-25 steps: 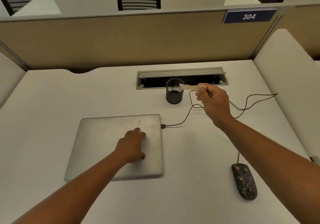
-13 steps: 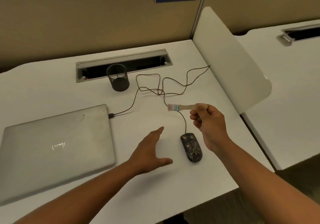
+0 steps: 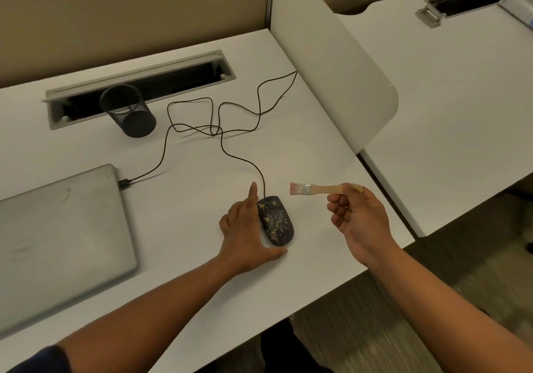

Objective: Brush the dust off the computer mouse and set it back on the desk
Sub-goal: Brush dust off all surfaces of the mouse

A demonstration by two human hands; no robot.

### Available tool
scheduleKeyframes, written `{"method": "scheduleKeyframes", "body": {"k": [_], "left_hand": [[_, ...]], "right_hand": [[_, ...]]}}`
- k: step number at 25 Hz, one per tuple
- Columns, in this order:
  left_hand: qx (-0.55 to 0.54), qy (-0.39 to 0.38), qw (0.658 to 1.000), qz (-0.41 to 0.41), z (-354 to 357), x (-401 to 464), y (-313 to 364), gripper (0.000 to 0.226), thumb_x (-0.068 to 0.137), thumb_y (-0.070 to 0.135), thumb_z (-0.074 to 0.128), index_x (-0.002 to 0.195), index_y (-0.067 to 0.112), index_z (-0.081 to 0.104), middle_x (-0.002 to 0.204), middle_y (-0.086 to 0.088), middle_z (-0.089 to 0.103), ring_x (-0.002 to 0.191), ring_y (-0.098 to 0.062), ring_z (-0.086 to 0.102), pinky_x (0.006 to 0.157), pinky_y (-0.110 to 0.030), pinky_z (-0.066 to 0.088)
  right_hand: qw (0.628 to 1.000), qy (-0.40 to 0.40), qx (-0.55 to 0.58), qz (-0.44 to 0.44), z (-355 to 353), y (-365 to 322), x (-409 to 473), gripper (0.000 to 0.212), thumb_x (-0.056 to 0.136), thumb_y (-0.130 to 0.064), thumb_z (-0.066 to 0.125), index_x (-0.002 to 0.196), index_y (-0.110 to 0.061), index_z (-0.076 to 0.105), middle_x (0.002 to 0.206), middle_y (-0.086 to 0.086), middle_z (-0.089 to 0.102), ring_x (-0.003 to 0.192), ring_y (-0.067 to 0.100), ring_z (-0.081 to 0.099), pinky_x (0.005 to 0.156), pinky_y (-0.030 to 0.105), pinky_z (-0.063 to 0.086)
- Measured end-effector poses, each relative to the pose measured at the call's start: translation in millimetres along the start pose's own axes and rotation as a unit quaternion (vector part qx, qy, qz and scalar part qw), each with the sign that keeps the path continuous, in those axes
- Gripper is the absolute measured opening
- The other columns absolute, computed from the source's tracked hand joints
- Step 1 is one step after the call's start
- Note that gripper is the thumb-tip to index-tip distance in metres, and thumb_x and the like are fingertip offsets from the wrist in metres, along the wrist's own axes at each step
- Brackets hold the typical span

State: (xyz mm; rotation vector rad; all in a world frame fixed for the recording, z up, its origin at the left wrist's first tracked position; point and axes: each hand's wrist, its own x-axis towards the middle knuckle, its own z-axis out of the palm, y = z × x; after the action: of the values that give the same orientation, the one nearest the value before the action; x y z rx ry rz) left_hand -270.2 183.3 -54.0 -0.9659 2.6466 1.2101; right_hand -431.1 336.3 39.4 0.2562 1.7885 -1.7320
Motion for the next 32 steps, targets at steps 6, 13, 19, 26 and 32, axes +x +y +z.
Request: {"method": "scheduleKeyframes", "body": {"k": [6, 13, 19, 26, 32], "left_hand": [[0.002, 0.016, 1.0, -0.01, 7, 4, 3, 0.156, 0.057, 0.067, 0.09, 0.158, 0.041, -0.026, 0.156, 0.007, 0.035, 0.142, -0.017, 0.028, 0.114, -0.038, 0.018], [-0.005, 0.019, 1.0, 0.022, 6, -2, 17, 0.153, 0.059, 0.061, 0.088, 0.158, 0.042, -0.026, 0.153, 0.009, 0.039, 0.14, -0.014, 0.032, 0.116, -0.037, 0.019], [0.046, -0.047, 0.986, 0.152, -10, -35, 29, 0.151, 0.063, 0.058, 0.092, 0.159, 0.041, -0.024, 0.16, 0.009, 0.03, 0.146, -0.013, 0.029, 0.118, -0.03, 0.01], [0.091, -0.127, 0.949, 0.275, -22, -91, 50, 0.15, 0.061, 0.066, 0.089, 0.165, 0.027, -0.011, 0.164, 0.011, 0.023, 0.149, -0.015, 0.027, 0.121, -0.033, 0.012], [0.114, -0.179, 0.918, 0.334, 11, -124, 87, 0.144, 0.064, 0.058, 0.093, 0.165, 0.03, -0.005, 0.153, 0.037, 0.006, 0.153, -0.012, 0.018, 0.122, -0.033, 0.01]], "right_hand": [[1.0, -0.007, 0.01, 0.013, -9, 3, 4, 0.016, 0.107, -0.025, 0.056, 0.097, -0.019, 0.067, 0.082, 0.004, 0.074, 0.08, 0.02, 0.066, 0.071, 0.032, 0.052], [0.998, -0.015, 0.056, 0.03, -28, 2, 4, 0.014, 0.105, -0.026, 0.059, 0.097, -0.017, 0.068, 0.081, 0.005, 0.073, 0.078, 0.018, 0.064, 0.071, 0.031, 0.051], [0.981, 0.068, 0.178, 0.023, -54, 22, -62, 0.013, 0.103, -0.025, 0.062, 0.101, -0.013, 0.067, 0.077, 0.005, 0.065, 0.073, 0.016, 0.059, 0.071, 0.032, 0.049], [0.94, 0.181, 0.287, 0.023, -89, 60, -170, 0.011, 0.103, -0.027, 0.062, 0.097, -0.019, 0.067, 0.068, -0.001, 0.053, 0.063, 0.011, 0.047, 0.063, 0.03, 0.045], [0.925, 0.201, 0.322, -0.001, -139, 82, -221, 0.013, 0.107, -0.029, 0.054, 0.105, -0.017, 0.058, 0.096, 0.013, 0.073, 0.074, 0.021, 0.067, 0.061, 0.031, 0.054]]}}
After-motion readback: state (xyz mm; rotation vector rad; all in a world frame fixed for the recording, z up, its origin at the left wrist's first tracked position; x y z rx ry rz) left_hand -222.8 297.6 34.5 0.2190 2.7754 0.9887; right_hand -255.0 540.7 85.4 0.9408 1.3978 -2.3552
